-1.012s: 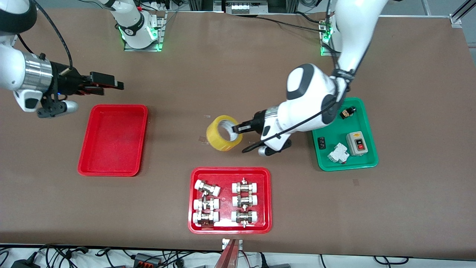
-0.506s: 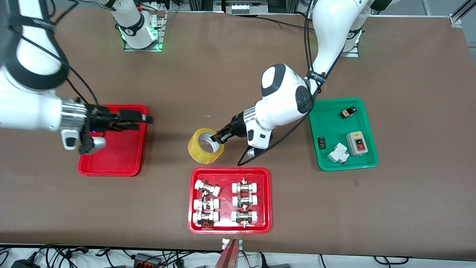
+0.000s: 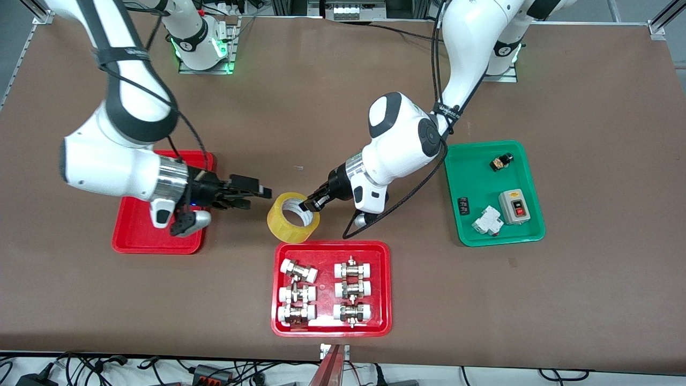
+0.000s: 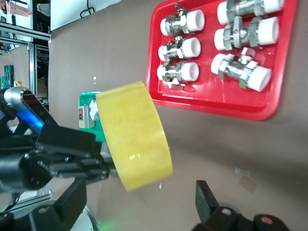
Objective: Left arm passes tape to right arm into tray
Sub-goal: 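Carry the tape with the left gripper while the right gripper reaches toward it, then grasp the tape rim with the right gripper beside the left gripper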
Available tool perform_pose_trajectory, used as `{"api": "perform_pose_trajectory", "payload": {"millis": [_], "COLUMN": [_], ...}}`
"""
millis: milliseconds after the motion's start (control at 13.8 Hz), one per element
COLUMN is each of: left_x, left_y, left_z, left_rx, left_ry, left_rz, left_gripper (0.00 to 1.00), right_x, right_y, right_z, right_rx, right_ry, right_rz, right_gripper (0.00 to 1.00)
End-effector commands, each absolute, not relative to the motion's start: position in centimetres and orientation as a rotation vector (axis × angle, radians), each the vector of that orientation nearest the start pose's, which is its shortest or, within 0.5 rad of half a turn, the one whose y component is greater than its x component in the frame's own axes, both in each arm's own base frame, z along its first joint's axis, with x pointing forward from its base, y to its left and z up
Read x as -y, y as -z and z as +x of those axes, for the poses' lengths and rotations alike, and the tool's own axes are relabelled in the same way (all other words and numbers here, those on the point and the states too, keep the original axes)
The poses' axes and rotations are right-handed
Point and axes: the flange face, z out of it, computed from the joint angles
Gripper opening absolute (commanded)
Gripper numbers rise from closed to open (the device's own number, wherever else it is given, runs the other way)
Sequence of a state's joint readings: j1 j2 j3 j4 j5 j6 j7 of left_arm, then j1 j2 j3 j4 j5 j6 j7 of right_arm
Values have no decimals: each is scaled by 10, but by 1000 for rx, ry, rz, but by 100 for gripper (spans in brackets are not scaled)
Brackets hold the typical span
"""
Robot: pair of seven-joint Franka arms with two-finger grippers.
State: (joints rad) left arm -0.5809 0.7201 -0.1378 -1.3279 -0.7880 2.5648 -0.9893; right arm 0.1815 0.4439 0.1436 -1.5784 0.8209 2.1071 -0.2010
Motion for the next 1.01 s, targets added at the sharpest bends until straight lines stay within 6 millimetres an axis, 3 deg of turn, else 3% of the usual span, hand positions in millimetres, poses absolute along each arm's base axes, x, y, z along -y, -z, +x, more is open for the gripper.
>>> {"api": "perform_pose_trajectory", "payload": {"millis": [0, 289, 361, 434, 506, 651, 940], "left_x": [486, 486, 486, 486, 486, 486, 486], "left_y": [-371, -370, -370, -369, -370, -369, -369], "left_z": [614, 614, 614, 614, 614, 614, 614], "left_rx": [-1014, -1007, -1005, -1004, -1000, -998, -997], "left_ry": [221, 217, 216, 216, 214, 213, 210], "left_rz": [2074, 2083, 2084, 2086, 2086, 2089, 2089], "left_gripper": [1, 1, 1, 1, 1, 2, 2], "right_x": [-255, -272, -271, -271, -270, -270, -270], "right_y": [-401, -392, -392, -393, -393, -394, -396], "right_z": [667, 671, 671, 672, 672, 672, 672], "right_rx": [166, 191, 215, 262, 293, 297, 295], "right_ry": [108, 157, 166, 189, 203, 206, 209], "right_rz": [-2333, -2340, -2340, -2339, -2338, -2336, -2334], "right_gripper": [100, 100, 84, 55, 34, 0, 0]}}
